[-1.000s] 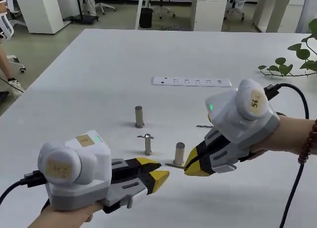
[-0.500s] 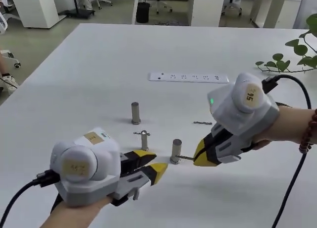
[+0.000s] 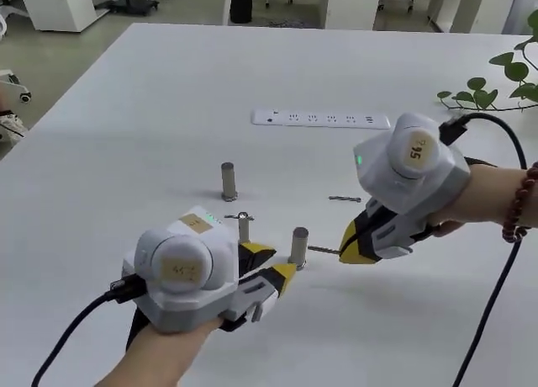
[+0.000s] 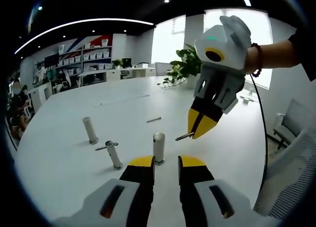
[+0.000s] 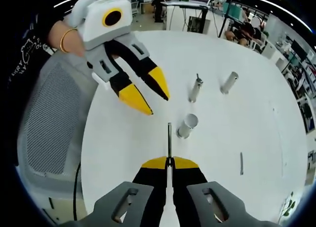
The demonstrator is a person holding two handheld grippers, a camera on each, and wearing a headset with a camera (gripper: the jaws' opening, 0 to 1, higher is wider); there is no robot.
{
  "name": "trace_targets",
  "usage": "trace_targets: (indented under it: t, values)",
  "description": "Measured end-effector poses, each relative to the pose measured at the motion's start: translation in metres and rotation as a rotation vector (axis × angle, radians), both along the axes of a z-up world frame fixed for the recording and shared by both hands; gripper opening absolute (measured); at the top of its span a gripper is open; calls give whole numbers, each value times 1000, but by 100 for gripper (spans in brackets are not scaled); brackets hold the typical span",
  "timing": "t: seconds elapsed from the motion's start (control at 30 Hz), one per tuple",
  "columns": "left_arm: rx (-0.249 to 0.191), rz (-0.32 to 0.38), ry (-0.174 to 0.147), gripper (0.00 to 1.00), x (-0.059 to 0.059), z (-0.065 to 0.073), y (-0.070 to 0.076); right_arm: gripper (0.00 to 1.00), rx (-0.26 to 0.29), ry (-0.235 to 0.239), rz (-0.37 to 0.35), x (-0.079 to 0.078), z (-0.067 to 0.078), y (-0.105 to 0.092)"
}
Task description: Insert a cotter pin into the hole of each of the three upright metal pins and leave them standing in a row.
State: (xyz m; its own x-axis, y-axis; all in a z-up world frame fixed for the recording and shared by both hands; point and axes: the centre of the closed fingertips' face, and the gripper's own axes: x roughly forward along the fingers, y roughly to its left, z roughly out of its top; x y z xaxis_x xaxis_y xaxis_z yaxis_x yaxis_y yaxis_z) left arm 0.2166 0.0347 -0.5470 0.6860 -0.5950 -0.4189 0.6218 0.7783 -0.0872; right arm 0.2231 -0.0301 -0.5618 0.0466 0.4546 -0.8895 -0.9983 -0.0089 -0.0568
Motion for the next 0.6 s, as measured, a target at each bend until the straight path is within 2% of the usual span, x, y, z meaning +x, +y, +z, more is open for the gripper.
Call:
trace_targets:
  t: [0.2,0.33,0.6]
  values:
    - [22,23,8,17,9,-9,-1,0,-22,-7,-18,12,-7,-5]
    - [30,36,29,17,13,-15,-3,0,-30,-16,-29,16,-7,-5]
    - [52,40,30,17,24,-21,-14,0,-42,-26,-15,22,-10,-4]
